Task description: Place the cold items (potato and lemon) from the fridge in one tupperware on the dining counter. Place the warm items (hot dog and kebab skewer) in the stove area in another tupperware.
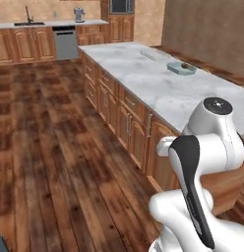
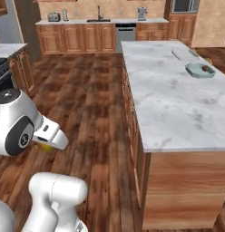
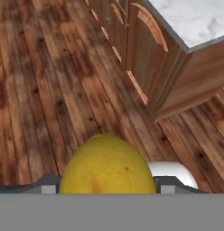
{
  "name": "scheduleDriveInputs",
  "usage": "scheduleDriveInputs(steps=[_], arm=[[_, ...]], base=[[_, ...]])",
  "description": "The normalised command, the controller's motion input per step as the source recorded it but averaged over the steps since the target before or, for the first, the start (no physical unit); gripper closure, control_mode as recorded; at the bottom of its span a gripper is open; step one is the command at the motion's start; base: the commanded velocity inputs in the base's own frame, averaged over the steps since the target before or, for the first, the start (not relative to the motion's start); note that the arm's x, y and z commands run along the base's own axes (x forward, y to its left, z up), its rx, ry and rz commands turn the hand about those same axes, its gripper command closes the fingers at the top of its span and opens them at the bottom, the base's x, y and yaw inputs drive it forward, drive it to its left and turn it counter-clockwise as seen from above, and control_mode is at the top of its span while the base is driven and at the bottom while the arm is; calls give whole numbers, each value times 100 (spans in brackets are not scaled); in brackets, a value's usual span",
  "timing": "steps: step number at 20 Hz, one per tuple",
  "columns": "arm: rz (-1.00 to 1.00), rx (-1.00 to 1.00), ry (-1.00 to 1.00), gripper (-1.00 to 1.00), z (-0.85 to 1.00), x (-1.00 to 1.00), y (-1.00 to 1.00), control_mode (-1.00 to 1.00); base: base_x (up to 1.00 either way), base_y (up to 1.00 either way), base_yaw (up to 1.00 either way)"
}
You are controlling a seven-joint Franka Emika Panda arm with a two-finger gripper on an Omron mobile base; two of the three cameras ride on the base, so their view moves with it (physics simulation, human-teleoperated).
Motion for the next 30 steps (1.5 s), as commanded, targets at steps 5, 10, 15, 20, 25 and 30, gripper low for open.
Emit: scheduleDriveInputs(steps=[5,10,15,20,25,30], arm=[[0,0,0,100,0,0,0,100],[0,0,0,100,0,0,0,100],[0,0,0,100,0,0,0,100],[0,0,0,100,0,0,0,100],[0,0,0,100,0,0,0,100],[0,0,0,100,0,0,0,100]], base=[[5,-69,-38],[11,-100,-14],[23,-100,0],[10,-100,0],[29,-100,14],[37,-100,17]])
